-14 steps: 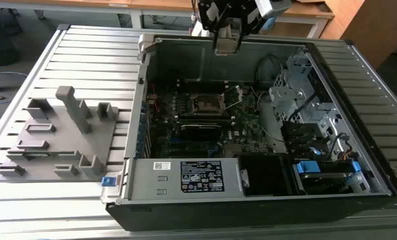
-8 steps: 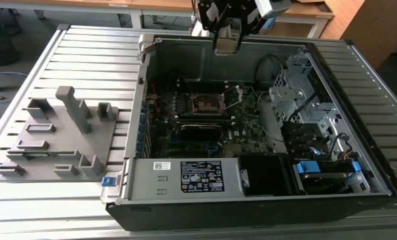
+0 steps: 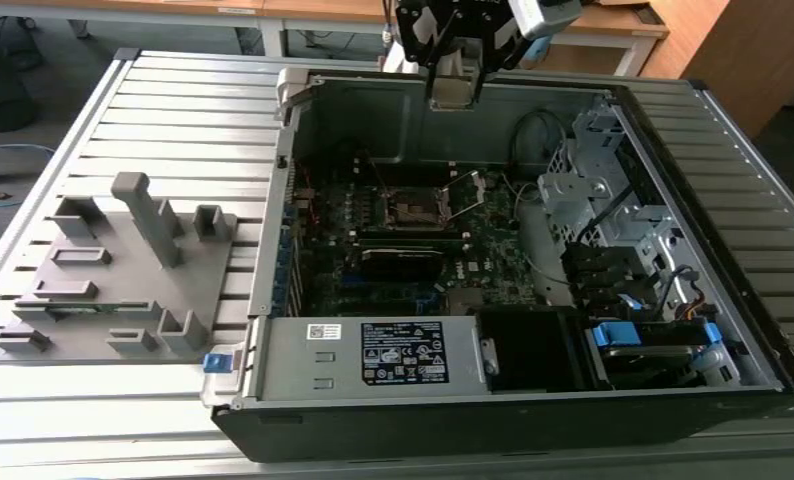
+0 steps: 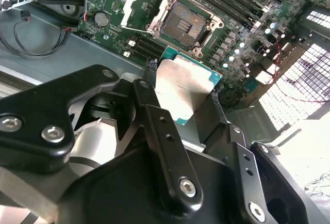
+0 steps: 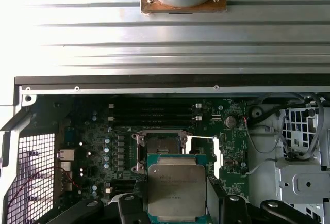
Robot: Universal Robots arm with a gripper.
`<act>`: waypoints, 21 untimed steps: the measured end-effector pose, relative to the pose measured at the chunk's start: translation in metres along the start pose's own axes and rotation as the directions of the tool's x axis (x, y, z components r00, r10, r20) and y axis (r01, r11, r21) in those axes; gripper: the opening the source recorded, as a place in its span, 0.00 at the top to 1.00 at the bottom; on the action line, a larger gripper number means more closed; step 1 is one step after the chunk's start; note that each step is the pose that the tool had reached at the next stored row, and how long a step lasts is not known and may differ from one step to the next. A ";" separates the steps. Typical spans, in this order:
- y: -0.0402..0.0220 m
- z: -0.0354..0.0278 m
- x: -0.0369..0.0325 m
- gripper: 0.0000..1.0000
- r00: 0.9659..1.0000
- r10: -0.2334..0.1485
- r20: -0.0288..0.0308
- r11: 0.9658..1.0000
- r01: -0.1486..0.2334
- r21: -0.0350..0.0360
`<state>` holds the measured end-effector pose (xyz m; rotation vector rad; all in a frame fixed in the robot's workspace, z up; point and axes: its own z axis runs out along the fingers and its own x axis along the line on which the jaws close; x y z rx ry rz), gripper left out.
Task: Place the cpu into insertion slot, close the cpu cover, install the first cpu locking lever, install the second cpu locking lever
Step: 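Place the cpu into insertion slot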
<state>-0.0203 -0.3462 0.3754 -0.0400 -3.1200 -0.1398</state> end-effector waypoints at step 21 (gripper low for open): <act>-0.0003 0.0039 -0.0001 0.46 1.000 0.000 0.000 1.000 0.000 0.000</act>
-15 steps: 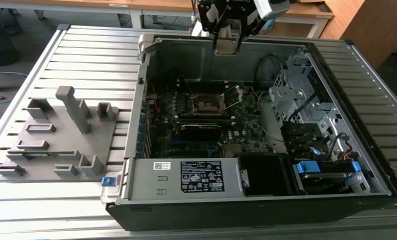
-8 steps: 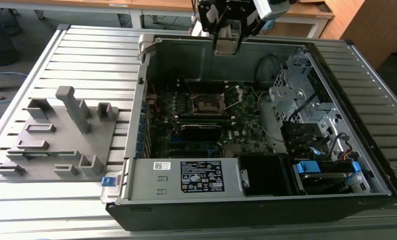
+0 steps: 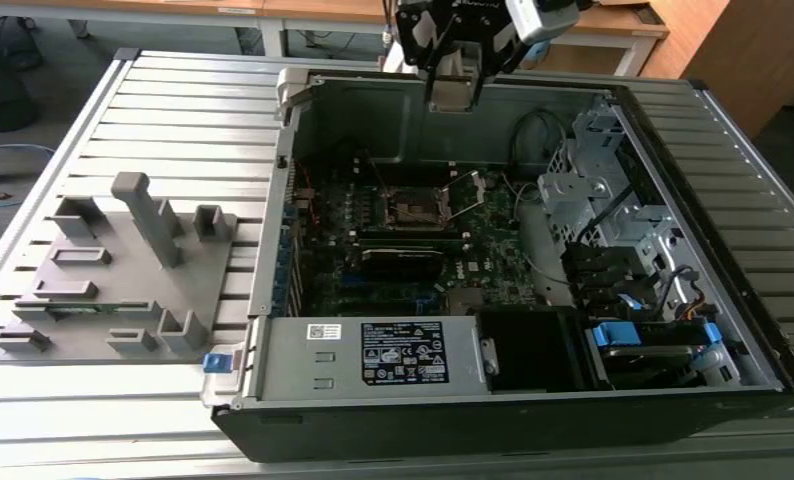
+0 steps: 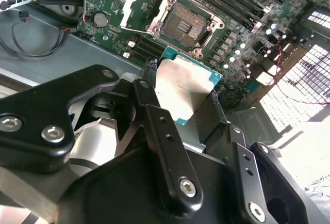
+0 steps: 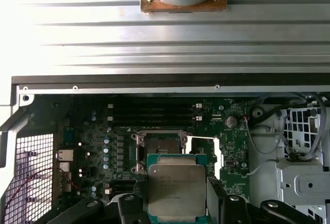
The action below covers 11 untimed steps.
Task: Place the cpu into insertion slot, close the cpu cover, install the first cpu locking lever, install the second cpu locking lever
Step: 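Place the cpu into insertion slot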
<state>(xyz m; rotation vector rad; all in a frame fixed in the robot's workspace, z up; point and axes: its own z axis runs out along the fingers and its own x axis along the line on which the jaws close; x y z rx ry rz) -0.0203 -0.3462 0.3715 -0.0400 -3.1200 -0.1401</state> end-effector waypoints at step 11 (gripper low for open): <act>-0.0003 0.0030 -0.0001 0.46 1.000 0.000 0.000 1.000 0.000 0.001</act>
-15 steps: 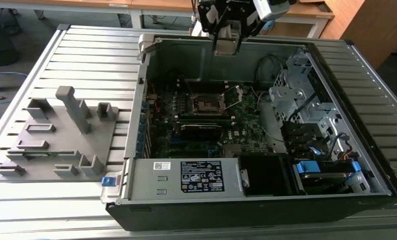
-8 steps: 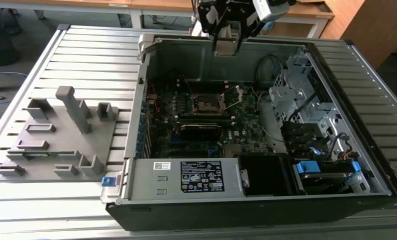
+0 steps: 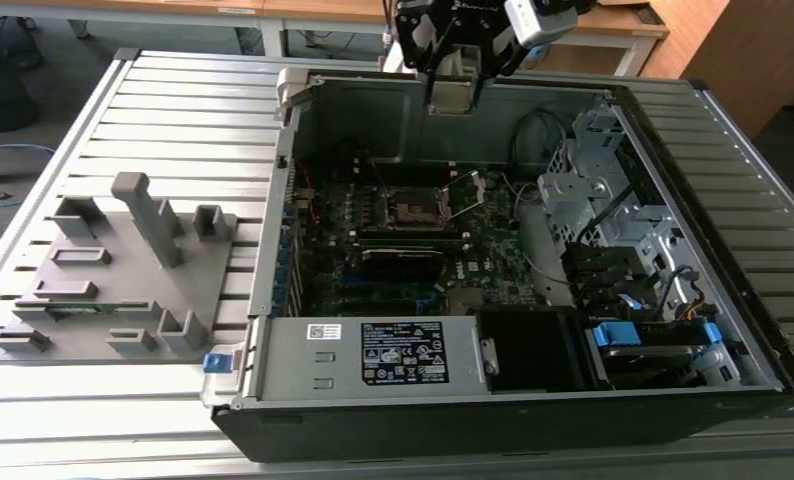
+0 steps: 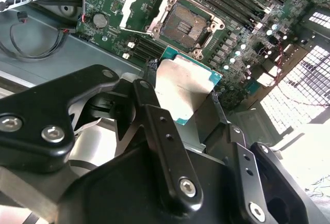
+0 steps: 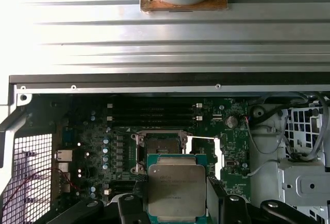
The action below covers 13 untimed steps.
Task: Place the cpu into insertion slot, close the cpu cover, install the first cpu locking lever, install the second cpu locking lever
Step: 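Place the cpu into insertion slot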
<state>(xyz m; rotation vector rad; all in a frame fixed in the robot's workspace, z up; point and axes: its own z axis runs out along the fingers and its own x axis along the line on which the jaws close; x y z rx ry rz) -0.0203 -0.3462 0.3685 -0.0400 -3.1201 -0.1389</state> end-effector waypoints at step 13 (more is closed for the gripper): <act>-0.0003 0.0035 -0.0001 0.46 1.000 0.000 0.000 1.000 0.000 0.001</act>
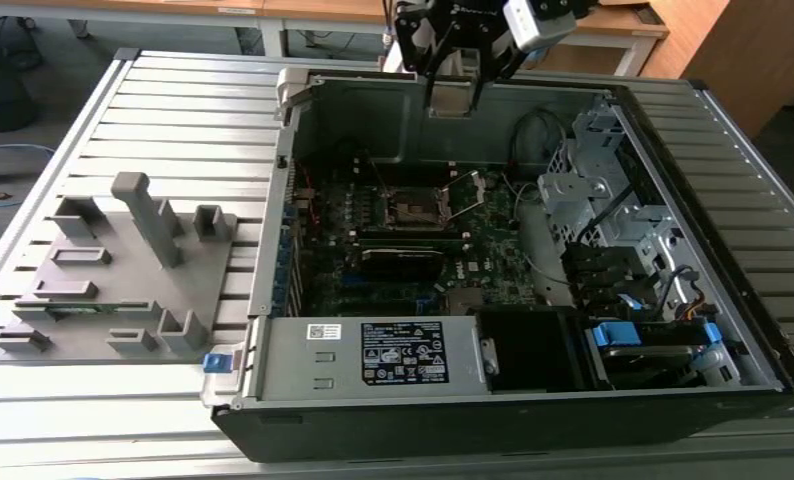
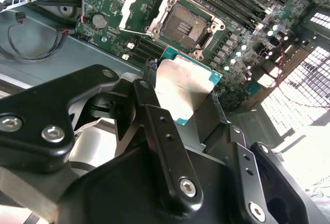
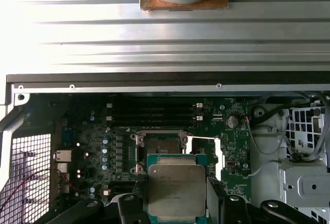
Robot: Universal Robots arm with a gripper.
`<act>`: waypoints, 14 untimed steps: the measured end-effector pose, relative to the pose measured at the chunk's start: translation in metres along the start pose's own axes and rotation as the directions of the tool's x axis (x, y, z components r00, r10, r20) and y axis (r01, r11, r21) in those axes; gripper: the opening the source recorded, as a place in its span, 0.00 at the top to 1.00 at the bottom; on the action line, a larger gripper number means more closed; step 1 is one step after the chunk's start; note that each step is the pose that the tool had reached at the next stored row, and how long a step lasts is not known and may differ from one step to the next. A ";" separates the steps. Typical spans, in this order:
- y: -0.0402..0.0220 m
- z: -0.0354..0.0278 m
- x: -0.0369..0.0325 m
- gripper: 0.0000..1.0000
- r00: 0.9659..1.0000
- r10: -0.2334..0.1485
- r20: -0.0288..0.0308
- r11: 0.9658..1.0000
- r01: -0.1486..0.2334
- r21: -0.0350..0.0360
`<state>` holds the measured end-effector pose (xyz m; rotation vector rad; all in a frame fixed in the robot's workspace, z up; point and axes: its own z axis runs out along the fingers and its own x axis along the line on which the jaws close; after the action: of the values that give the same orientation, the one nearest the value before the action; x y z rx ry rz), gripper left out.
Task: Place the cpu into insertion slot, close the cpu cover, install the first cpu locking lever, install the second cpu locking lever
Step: 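Place the cpu into insertion slot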
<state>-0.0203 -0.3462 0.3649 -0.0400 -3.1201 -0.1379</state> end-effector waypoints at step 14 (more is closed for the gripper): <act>-0.0004 0.0043 -0.0001 0.46 1.000 0.000 0.000 1.000 0.000 0.000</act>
<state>-0.0203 -0.3462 0.3606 -0.0400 -3.1202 -0.1372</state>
